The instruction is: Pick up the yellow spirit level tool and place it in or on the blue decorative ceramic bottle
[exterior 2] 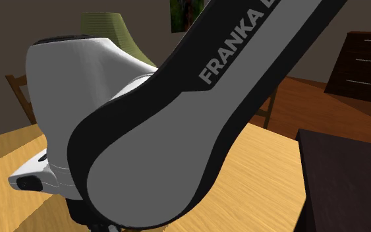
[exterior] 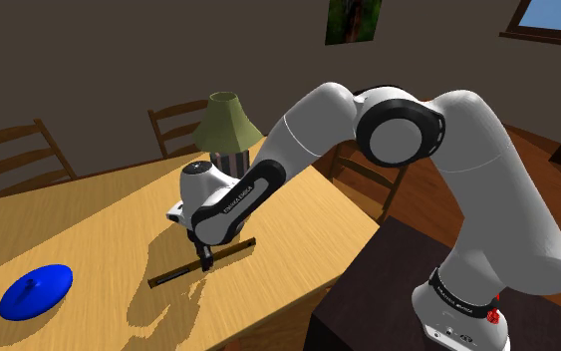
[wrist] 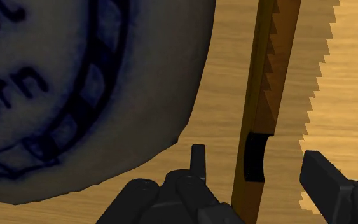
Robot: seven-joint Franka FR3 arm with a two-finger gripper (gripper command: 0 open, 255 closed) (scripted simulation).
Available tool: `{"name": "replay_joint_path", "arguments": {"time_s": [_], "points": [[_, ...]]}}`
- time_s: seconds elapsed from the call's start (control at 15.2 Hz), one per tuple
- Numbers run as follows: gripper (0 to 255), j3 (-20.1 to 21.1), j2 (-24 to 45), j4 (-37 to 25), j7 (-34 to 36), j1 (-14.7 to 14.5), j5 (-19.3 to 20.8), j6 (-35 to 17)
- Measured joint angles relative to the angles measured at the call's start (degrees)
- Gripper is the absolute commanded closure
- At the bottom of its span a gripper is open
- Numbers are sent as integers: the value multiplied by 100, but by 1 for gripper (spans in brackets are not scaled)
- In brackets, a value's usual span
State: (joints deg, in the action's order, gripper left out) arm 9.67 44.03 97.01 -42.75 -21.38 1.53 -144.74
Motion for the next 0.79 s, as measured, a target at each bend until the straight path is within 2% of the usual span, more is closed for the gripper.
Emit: {"name": "replay_joint_path", "arguments": {"time_s": [0.79], "points": [[255, 14, -129, 50, 1, 14, -12, 80]]}}
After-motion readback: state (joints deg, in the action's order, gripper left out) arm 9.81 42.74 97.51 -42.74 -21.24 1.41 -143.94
